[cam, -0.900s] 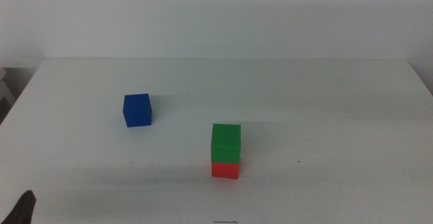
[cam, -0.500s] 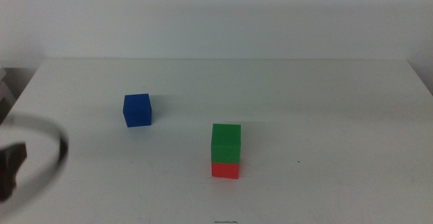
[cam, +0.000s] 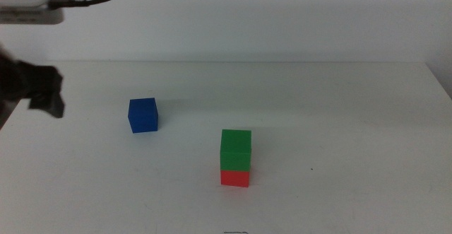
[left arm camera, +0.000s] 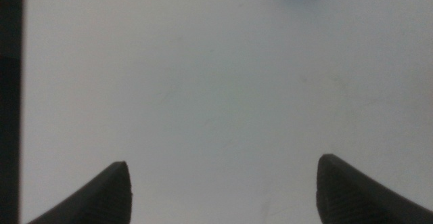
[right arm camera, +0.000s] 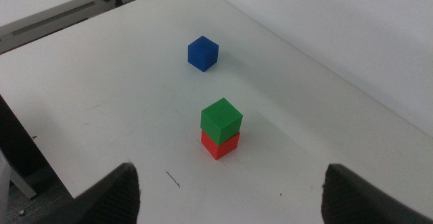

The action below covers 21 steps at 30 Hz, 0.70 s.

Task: Stack red cubes first, then green, then blue cubes in a specific spot.

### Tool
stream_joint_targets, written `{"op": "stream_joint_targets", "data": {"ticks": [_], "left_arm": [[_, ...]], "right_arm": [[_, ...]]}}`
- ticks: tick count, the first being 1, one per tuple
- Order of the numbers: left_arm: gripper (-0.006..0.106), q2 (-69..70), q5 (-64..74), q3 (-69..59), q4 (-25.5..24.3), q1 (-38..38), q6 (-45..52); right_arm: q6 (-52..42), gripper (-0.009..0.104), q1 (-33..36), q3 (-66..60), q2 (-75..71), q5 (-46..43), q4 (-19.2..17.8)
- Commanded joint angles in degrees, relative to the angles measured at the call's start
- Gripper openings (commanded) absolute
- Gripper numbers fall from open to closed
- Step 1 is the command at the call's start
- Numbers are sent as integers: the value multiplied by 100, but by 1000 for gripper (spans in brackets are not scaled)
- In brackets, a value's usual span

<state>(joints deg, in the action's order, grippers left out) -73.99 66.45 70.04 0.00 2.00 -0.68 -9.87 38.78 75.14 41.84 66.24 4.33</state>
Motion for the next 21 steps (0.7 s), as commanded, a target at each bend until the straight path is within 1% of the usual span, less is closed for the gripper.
{"op": "stream_joint_targets", "data": {"ticks": [1,2,4,6,9,10,13,21], "left_arm": [[94,-267,-62,466,191,32,-64],[94,-419,-102,558,226,86,-104],[94,-698,-131,687,122,238,-370],[94,-953,-193,789,-101,470,-799],[94,-1334,-549,994,-601,825,-1248],[94,-1472,-615,1137,-644,911,-1403],[94,-2088,-627,1691,-621,1040,-1700],[94,-3545,-602,3122,-568,1215,-1731]], "right_arm": [[-53,73,-47,124,27,-406,-37],[-53,73,-47,124,27,-406,-37],[-53,73,-47,124,27,-406,-37],[-53,73,-47,124,27,-406,-37],[-53,73,-47,124,27,-406,-37],[-53,73,-47,124,27,-406,-37],[-53,73,-47,124,27,-406,-37],[-53,73,-47,124,27,-406,-37]]}}
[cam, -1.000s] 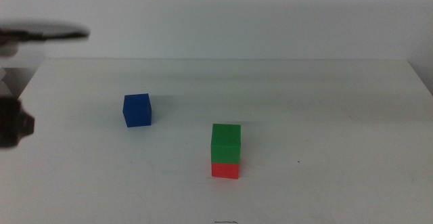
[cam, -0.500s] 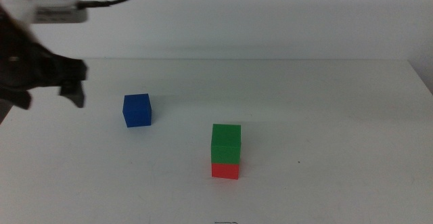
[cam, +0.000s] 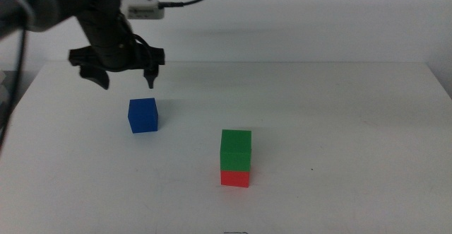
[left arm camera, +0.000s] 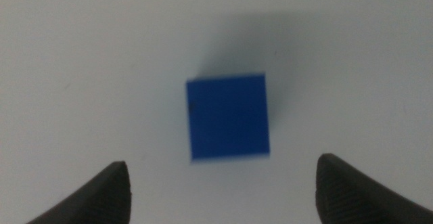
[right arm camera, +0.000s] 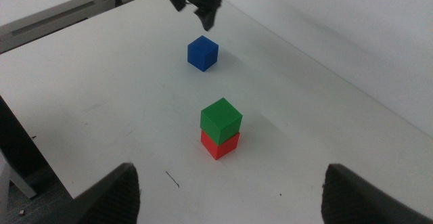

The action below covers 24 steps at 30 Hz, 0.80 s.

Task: Stack red cubes first, then green, then blue cubes in a specific spot.

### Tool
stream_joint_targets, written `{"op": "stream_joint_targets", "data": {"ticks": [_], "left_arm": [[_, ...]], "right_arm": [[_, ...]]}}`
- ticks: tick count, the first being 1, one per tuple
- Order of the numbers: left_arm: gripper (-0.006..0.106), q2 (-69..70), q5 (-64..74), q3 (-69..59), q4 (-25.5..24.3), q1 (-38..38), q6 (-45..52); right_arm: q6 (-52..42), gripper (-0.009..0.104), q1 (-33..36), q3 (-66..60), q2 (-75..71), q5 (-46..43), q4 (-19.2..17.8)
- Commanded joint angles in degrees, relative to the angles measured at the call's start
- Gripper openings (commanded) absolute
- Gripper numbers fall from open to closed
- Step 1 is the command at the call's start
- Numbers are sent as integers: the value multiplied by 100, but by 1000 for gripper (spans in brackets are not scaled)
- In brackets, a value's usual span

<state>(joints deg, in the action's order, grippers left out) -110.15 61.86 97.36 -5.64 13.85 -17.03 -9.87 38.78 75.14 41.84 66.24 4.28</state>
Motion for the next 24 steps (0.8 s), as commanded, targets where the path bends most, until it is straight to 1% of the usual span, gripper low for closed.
{"op": "stream_joint_targets", "data": {"ticks": [1,7,14,19,22,24], "left_arm": [[94,-83,-137,486,-3,30,-114],[94,-704,-265,883,-3,30,-287],[93,-1088,-281,915,-94,24,-456],[89,-1316,-279,915,-14,-17,-461],[84,-1418,-267,915,173,-92,-395],[79,-1457,-261,915,348,-151,-227]], "right_arm": [[-53,73,-47,124,27,-406,-32],[-53,73,-47,124,27,-406,-32],[-53,73,-47,124,27,-406,-32],[-53,73,-47,124,27,-406,-32],[-53,73,-47,124,27,-406,-32],[-53,73,-47,124,27,-406,-32]]}}
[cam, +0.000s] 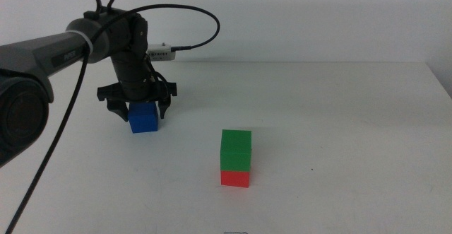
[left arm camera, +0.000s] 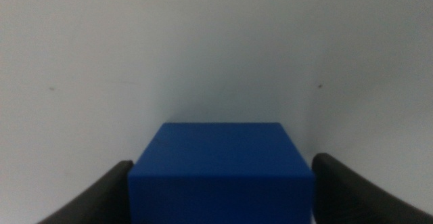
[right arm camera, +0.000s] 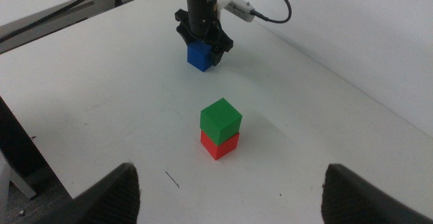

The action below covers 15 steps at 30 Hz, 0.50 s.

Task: Stack red cubes first, then green, then blue cubes in a specific spot.

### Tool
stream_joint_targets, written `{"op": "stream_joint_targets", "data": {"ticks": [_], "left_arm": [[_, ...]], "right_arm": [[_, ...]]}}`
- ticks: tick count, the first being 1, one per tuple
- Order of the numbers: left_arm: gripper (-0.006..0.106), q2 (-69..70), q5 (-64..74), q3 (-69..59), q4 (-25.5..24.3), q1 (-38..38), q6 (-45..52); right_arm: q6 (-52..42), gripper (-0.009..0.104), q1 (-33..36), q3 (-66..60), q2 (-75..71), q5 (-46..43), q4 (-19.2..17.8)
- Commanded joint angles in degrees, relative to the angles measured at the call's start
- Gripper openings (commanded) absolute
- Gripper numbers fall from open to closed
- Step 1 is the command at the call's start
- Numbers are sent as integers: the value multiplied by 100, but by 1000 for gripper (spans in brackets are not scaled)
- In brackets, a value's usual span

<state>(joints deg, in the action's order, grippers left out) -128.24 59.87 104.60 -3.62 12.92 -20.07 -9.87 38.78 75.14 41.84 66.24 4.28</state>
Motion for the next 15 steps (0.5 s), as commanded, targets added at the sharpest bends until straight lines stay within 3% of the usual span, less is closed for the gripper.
{"op": "stream_joint_targets", "data": {"ticks": [1,9,15], "left_arm": [[76,337,-57,190,224,-80,191],[36,506,187,190,620,-165,601],[32,1179,707,137,305,162,513]], "right_arm": [[-53,73,-47,124,27,-406,-32],[-53,73,-47,124,27,-406,-32],[-47,73,-47,128,27,-406,-32]]}}
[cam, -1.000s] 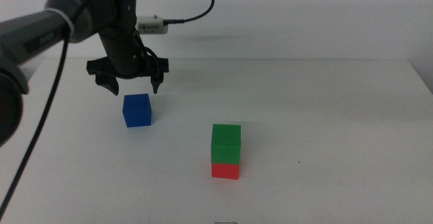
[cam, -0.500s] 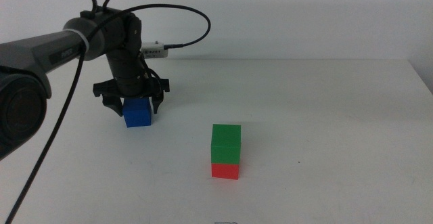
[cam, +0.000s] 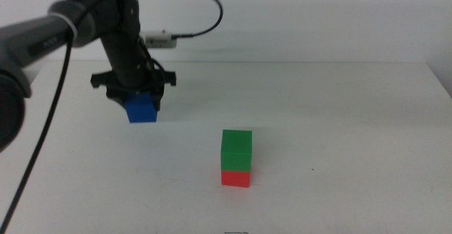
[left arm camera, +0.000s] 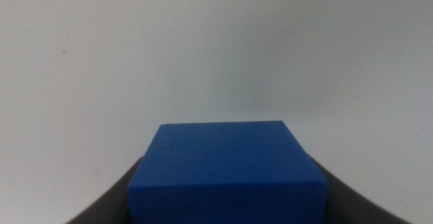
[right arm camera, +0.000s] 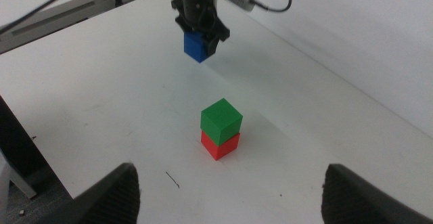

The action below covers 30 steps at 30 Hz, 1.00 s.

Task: Stack red cubes first, then green, then blue cubes in a specific spot.

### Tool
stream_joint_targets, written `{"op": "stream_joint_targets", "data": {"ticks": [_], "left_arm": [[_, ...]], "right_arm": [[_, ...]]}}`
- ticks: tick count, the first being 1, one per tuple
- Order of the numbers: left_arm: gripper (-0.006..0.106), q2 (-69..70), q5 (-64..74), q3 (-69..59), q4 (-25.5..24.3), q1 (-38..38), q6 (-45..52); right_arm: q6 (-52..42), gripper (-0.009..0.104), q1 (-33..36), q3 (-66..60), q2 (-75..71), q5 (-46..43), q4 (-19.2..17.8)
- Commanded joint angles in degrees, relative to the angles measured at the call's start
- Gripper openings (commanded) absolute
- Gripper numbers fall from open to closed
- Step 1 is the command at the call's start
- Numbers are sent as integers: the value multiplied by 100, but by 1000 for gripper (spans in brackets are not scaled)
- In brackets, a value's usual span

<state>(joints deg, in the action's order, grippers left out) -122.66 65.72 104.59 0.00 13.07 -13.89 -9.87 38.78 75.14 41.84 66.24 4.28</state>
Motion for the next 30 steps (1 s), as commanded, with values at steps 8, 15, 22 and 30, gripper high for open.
{"op": "stream_joint_targets", "data": {"ticks": [8,15,22,30], "left_arm": [[36,1769,987,117,-353,1289,-836],[38,1883,987,117,-247,2282,-1478],[38,1615,944,117,-389,2744,-1720],[38,1392,925,117,-385,2749,-1751]], "right_arm": [[-47,73,-47,128,27,-406,-32],[-47,73,-47,128,27,-406,-32],[-47,73,-47,128,27,-406,-32],[-47,73,-47,128,27,-406,-32]]}}
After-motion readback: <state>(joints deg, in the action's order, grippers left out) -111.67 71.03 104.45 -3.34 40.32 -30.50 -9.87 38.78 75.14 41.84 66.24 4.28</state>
